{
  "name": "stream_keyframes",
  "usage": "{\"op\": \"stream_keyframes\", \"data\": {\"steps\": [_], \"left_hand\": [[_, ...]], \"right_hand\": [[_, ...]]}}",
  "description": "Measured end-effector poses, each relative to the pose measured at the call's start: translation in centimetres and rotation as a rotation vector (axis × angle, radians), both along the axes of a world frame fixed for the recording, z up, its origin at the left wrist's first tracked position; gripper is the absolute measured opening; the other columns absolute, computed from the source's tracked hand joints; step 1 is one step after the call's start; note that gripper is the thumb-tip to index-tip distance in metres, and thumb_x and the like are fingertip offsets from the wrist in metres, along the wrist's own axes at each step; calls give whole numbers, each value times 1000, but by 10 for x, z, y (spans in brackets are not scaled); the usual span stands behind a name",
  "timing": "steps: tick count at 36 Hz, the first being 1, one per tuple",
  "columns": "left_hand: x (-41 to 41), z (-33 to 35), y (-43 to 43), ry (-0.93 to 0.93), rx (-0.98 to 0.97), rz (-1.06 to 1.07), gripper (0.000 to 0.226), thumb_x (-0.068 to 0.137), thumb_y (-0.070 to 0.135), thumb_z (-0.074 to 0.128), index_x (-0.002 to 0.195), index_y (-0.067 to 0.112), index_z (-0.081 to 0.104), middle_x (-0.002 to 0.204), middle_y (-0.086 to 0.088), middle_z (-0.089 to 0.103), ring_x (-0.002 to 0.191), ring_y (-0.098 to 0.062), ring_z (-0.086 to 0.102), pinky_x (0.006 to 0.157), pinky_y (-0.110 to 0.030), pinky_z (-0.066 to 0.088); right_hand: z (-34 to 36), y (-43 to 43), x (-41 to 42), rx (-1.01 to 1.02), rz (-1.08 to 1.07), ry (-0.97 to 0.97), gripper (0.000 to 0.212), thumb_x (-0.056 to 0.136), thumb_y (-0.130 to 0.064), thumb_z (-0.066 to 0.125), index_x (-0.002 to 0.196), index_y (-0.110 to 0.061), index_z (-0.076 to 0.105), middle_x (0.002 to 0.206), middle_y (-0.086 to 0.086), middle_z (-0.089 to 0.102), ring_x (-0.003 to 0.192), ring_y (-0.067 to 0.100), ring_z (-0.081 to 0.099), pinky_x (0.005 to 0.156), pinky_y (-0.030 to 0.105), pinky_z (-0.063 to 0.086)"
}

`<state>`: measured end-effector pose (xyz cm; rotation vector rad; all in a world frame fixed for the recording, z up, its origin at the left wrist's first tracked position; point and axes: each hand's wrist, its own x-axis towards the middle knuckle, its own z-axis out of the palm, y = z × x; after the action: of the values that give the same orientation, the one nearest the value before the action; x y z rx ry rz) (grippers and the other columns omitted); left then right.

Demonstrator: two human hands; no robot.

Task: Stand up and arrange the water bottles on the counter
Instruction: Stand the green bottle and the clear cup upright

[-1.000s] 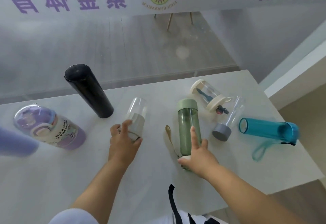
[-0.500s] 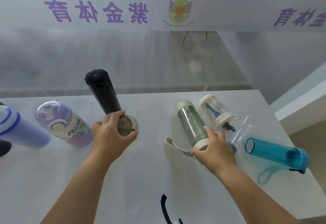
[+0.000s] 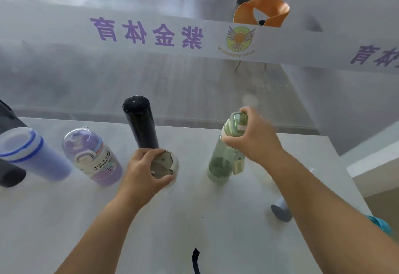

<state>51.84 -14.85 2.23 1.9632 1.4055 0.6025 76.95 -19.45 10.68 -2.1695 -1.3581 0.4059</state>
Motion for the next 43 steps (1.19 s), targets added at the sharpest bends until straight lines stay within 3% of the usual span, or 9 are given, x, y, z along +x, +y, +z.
{"op": "stream_keyframes", "data": {"steps": [5, 10, 17, 22, 27, 36, 43], "left_hand": [[-3, -5, -1, 47, 58, 13, 64, 64, 30, 82, 122, 31, 57, 120, 10, 51, 114, -22, 42, 94, -26, 37], [-3, -9, -2, 4, 59, 20, 65, 63, 30, 83, 122, 31, 57, 124, 7, 52, 116, -23, 47, 100, -40, 45], [-1, -8, -7, 2, 69, 41, 64, 65, 27, 82, 123, 32, 56, 130, 4, 49, 120, -24, 46, 102, -40, 43], [1, -8, -12, 0, 76, 56, 65, 65, 20, 82, 125, 25, 56, 132, -1, 48, 123, -25, 45, 104, -35, 41], [2, -9, -16, 65, 76, 62, 65, 70, 22, 80, 129, 16, 55, 137, -6, 44, 127, -25, 42, 105, -29, 37], [3, 0, -14, 175, 75, 6, 64, 74, 28, 76, 131, 16, 52, 140, -8, 41, 124, -29, 46, 105, -38, 41], [3, 17, -11, 221, 192, -74, 41, 74, 32, 75, 109, 12, 66, 124, -4, 55, 109, -29, 52, 92, -38, 48]], "right_hand": [[2, 14, -4, -19, 194, 14, 70, 68, -33, 77, 127, -27, 41, 110, -4, 51, 96, 18, 54, 80, 33, 51], [-6, 12, -2, -16, 316, 69, 70, 70, -28, 77, 128, -33, 38, 114, -6, 48, 97, 17, 53, 80, 31, 51], [-13, -9, 18, 42, 255, 179, 67, 76, -23, 74, 129, -32, 34, 114, -4, 43, 96, 14, 50, 67, 14, 44], [-17, -15, 23, 45, 284, 146, 75, 78, -29, 73, 138, -32, 28, 121, -7, 39, 107, 14, 45, 87, 28, 46], [-20, -13, 18, 27, 351, 1, 86, 81, -37, 69, 147, -29, 16, 141, -2, 35, 120, 16, 40, 94, 28, 38], [-16, -13, 12, -11, 327, -51, 87, 83, -39, 67, 148, -28, 11, 142, 2, 32, 121, 22, 43, 94, 34, 47], [-10, -17, 7, -56, 273, -77, 86, 82, -42, 66, 148, -27, 13, 143, 2, 33, 120, 22, 45, 86, 26, 40]]}}
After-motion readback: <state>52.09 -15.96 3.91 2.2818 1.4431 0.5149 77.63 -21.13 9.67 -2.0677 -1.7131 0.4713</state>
